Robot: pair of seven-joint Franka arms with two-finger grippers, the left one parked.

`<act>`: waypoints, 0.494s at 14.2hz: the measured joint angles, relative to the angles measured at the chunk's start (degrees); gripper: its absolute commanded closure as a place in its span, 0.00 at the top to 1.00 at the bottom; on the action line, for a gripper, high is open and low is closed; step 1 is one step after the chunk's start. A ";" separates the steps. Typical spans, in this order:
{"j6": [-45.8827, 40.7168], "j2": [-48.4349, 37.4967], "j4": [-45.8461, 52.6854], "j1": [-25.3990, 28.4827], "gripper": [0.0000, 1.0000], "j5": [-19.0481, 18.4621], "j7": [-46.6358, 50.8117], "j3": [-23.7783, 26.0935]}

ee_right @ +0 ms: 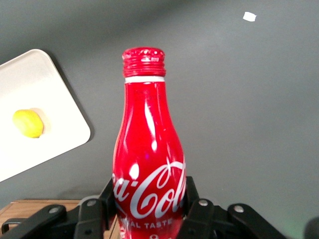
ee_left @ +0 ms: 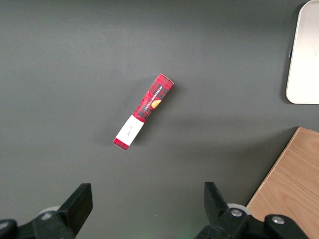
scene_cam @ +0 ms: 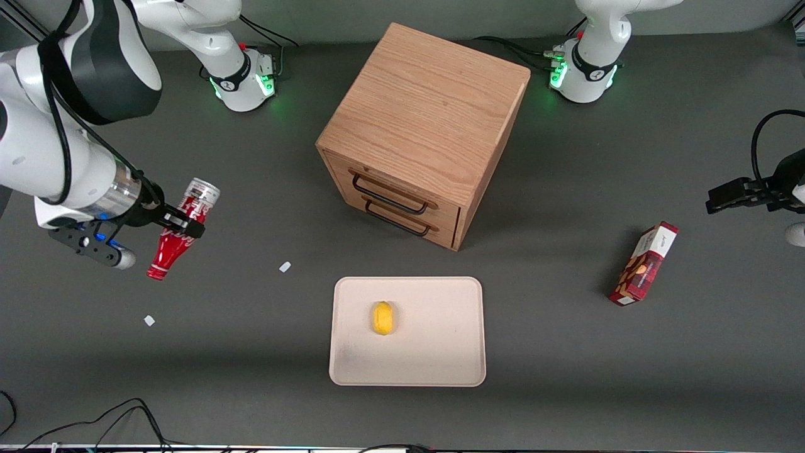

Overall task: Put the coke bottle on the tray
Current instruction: 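Carry the upright bottle over the white tray beside the lemon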

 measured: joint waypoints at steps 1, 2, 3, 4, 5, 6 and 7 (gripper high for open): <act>0.09 2.87 1.70 0.39 0.00 0.00 -0.04 0.12; 0.30 6.06 3.55 1.08 0.00 0.00 -0.09 0.24; 0.56 9.60 5.89 2.19 0.00 0.00 -0.10 0.26; 0.88 13.43 8.74 3.50 0.00 0.00 -0.10 0.27; 1.76 17.01 11.59 4.66 0.00 0.00 -0.10 0.24; 3.31 20.50 14.41 5.89 0.00 -0.01 -0.10 0.14; 5.14 23.75 17.01 7.36 0.00 -0.02 -0.10 -0.38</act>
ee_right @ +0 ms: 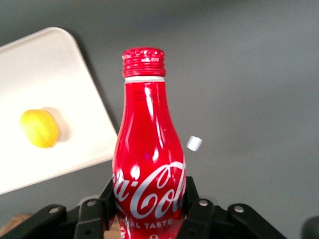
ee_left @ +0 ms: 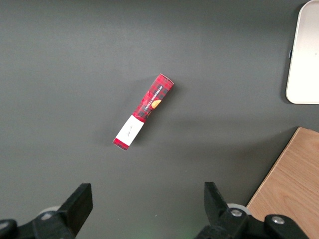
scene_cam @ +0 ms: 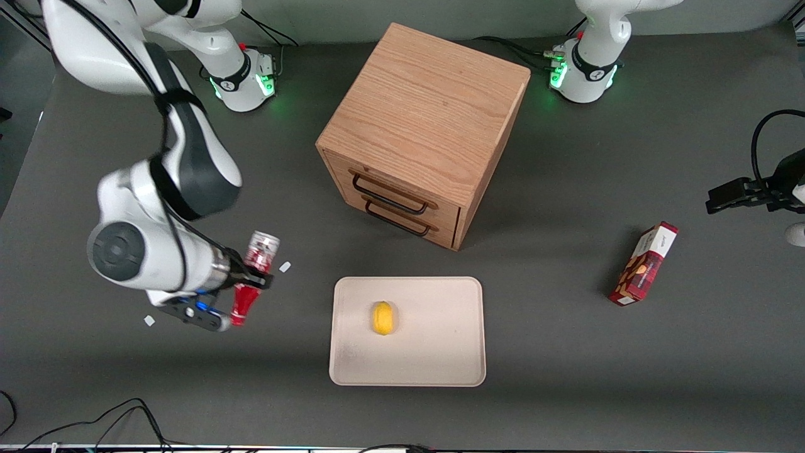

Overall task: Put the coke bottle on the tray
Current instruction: 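Carry the upright bottle over the white tray beside the lemon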

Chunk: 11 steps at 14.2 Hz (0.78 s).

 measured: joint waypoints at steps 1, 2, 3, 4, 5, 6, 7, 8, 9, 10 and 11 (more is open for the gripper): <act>1.56 2.91 2.29 1.69 0.00 -0.01 0.00 -1.14; 3.23 5.43 4.06 3.45 0.00 -0.02 -0.02 -2.67; 5.62 7.56 5.22 5.07 0.00 -0.02 -0.36 -4.16; 8.84 9.47 5.83 6.34 0.00 -0.02 -1.09 -5.18; 11.85 11.19 6.22 7.23 0.00 -0.02 -1.66 -5.65; 14.22 12.90 6.63 7.87 0.00 -0.02 -2.25 -5.84; 15.98 14.37 6.86 8.28 0.00 -0.03 -3.68 -5.86; 17.07 15.60 7.15 8.47 0.00 -0.03 -5.90 -5.86; 17.98 16.69 7.45 8.51 0.00 -0.04 -8.17 -5.87; 18.93 17.66 7.84 8.54 0.00 -0.04 -9.74 -5.85; 19.91 18.63 8.29 8.79 0.00 -0.03 -10.66 -5.82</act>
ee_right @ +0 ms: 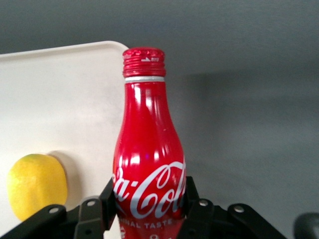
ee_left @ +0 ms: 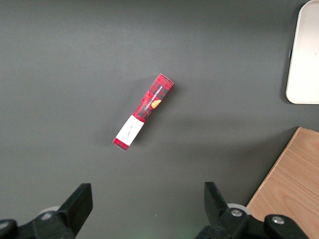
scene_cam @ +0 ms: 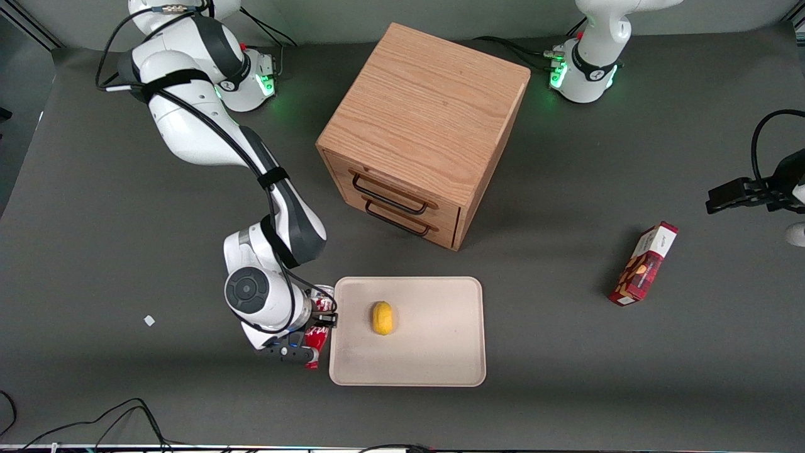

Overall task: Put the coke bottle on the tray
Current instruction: 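Carry the upright bottle over the white tray beside the lemon, then lower the bottle onto the tray and open the right gripper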

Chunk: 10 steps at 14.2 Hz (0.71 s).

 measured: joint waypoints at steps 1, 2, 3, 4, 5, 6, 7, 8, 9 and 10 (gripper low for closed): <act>1.06 1.00 0.49 0.53 0.00 0.00 -0.27 0.01; 2.04 1.88 0.99 1.20 0.00 0.00 -0.27 0.01; 2.56 2.63 1.43 1.78 0.00 0.00 -0.27 0.01; 2.94 3.15 1.75 2.16 0.00 0.00 -0.27 0.00; 3.39 3.57 1.96 2.34 0.00 0.00 -0.27 -0.01; 3.60 3.83 2.01 2.34 0.00 0.00 -0.28 -0.02; 3.83 4.03 2.04 2.31 0.00 0.00 -0.30 -0.09; 4.17 4.22 2.06 2.28 0.00 0.00 -0.31 -0.14; 4.64 4.45 2.08 2.28 0.00 0.00 -0.31 -0.17; 4.97 4.71 2.17 2.28 0.00 0.00 -0.31 -0.19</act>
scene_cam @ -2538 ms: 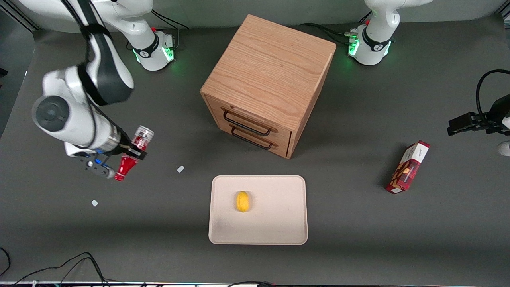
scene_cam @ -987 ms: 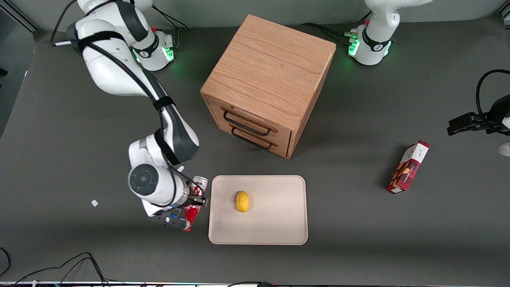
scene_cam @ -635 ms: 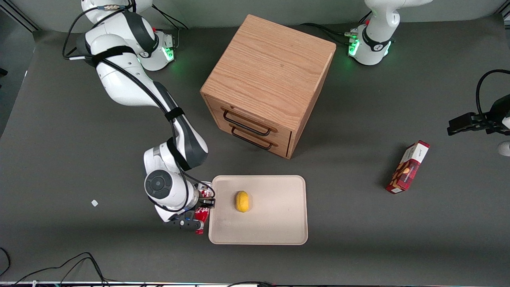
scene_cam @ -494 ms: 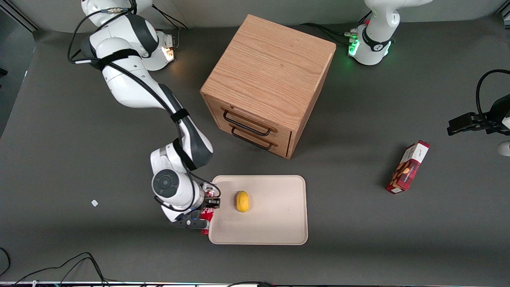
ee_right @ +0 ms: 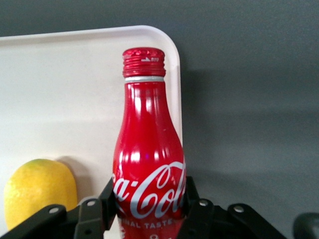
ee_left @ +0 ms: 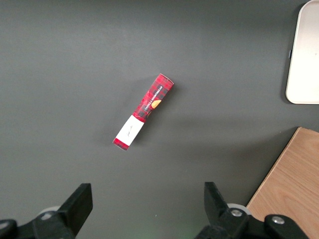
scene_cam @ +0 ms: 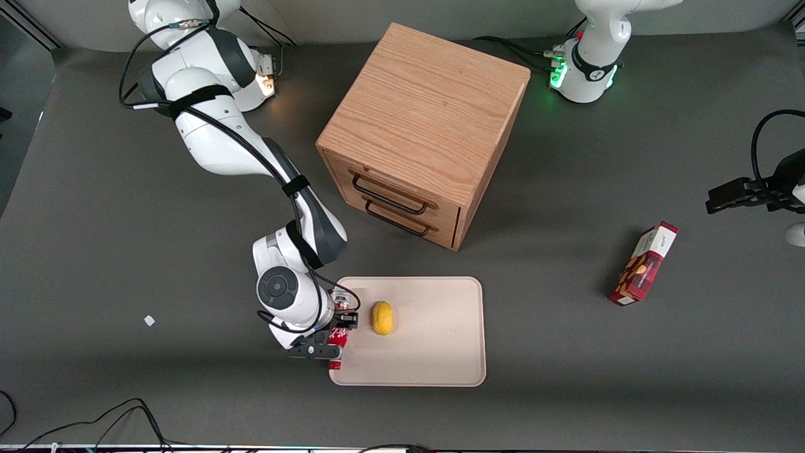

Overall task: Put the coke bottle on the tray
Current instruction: 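Lower the bottle onto the tray and open the right gripper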

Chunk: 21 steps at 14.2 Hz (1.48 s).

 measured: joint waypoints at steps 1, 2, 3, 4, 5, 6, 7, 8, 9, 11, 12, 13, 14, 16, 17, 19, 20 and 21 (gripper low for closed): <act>0.37 0.21 0.03 0.00 0.04 0.00 0.00 -0.02; 0.65 0.40 0.03 0.00 0.10 0.00 0.00 -0.03; 0.85 0.59 0.04 0.00 0.36 0.00 0.00 -0.03; 1.00 0.78 0.05 0.00 0.99 0.00 0.00 -0.06; 1.16 0.91 0.06 0.00 1.00 0.00 0.00 -0.07; 1.45 1.00 0.06 0.00 1.00 0.00 0.00 -0.07; 1.85 1.01 0.10 0.00 1.00 0.00 0.00 -0.07; 1.87 1.01 0.24 0.00 1.00 0.00 0.00 -0.08; 1.87 1.01 0.38 0.00 1.00 0.00 0.00 -0.12; 1.87 1.01 0.54 -0.01 1.00 0.00 0.00 -0.18; 1.87 1.01 0.54 -0.01 1.00 0.00 0.00 -0.19; 1.87 1.01 0.54 -0.01 1.00 0.00 0.00 -0.20; 1.87 1.01 0.55 -0.01 1.00 0.00 0.00 -0.20; 1.87 1.01 0.55 -0.01 1.00 0.00 0.00 -0.20; 1.87 1.01 0.55 -0.01 1.00 0.00 0.00 -0.20; 1.87 1.01 0.56 -0.01 1.00 0.00 0.00 -0.20; 1.87 1.01 0.59 -0.01 1.00 0.00 0.00 -0.20; 1.87 1.01 0.67 -0.01 1.00 0.00 0.02 -0.20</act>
